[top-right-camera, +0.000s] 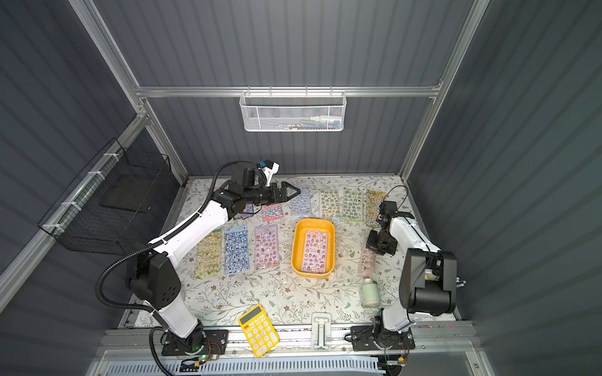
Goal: Take the stickers out of the storage box
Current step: Place the sticker at the center of the board.
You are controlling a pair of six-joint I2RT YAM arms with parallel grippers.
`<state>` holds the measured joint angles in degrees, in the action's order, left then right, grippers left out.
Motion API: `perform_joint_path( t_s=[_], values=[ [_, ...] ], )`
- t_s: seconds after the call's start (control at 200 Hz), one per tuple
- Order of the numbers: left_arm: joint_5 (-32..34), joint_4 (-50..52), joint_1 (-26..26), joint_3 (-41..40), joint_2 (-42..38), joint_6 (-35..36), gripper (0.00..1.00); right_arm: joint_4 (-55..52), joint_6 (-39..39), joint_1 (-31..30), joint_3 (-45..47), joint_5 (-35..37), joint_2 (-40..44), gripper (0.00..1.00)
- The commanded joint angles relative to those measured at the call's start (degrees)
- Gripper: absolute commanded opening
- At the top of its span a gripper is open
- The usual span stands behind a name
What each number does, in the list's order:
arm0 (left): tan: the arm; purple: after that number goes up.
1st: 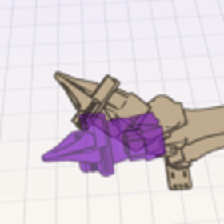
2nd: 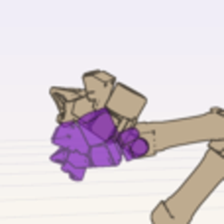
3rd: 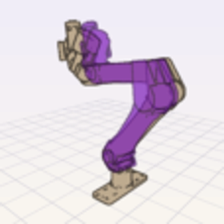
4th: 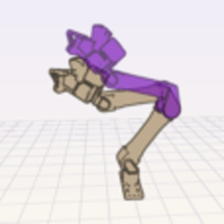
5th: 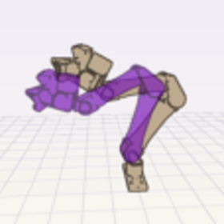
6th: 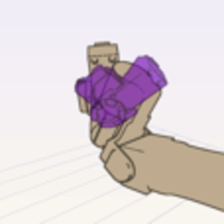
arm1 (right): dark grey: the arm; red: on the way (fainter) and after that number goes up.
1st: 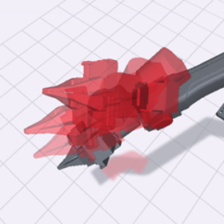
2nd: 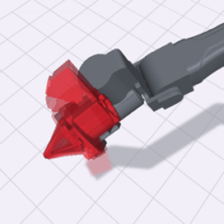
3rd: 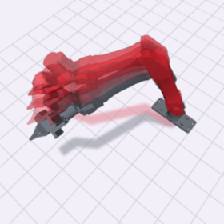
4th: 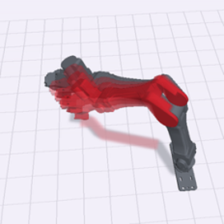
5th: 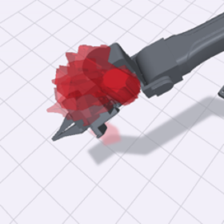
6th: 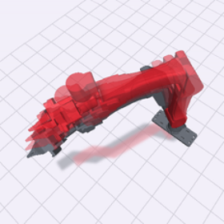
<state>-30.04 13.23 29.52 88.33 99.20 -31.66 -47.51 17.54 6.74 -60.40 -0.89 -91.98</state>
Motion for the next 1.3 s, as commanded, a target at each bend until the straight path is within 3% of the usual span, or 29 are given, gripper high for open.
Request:
perform_joint_path(
  t_s=[0.0, 0.205, 0.39, 0.585, 0.71, 0.79, 0.931, 1.121, 1.296],
  values=[
    [-2.3, -0.6, -0.4, 0.5, 0.9, 0.6, 1.0, -0.2, -1.1, 0.7, -3.1, 6.2, -3.6, 0.03],
    [-2.7, -1.1, -0.6, 0.0, 1.3, -0.1, 1.0, 0.1, -2.7, 0.7, -6.0, 12.0, -8.4, 0.04],
    [-2.5, -0.8, -0.7, -0.1, 1.1, -0.1, 1.0, 1.1, -3.1, 0.7, -5.7, 13.6, -10.4, 0.24],
    [-2.2, -0.6, -0.8, -0.3, 0.9, -0.1, 1.0, 0.7, -3.3, 0.7, -5.5, 17.0, -10.5, 0.28],
    [-2.2, -0.5, -0.9, -0.3, 0.7, 0.0, 1.0, 0.1, -3.3, 0.7, -6.1, 20.1, -9.8, 0.36],
    [-2.1, -0.2, -1.0, -0.4, 0.5, 0.3, 1.0, -0.2, -3.1, 0.7, -6.4, 21.4, -8.7, 0.46],
    [-1.6, 0.2, -1.2, -0.6, 0.2, 0.6, 1.0, -0.5, -2.3, 0.7, -6.4, 21.2, -6.2, 0.58],
    [1.9, 2.5, -1.4, -0.8, -0.8, 2.4, 1.0, -0.7, -1.7, -0.1, -7.3, 16.1, -0.8, 0.6],
    [10.2, 7.7, -1.5, -0.8, -1.3, 4.1, 1.0, -0.5, -1.3, -3.5, -10.5, 11.0, 4.3, 0.6]
  ],
)
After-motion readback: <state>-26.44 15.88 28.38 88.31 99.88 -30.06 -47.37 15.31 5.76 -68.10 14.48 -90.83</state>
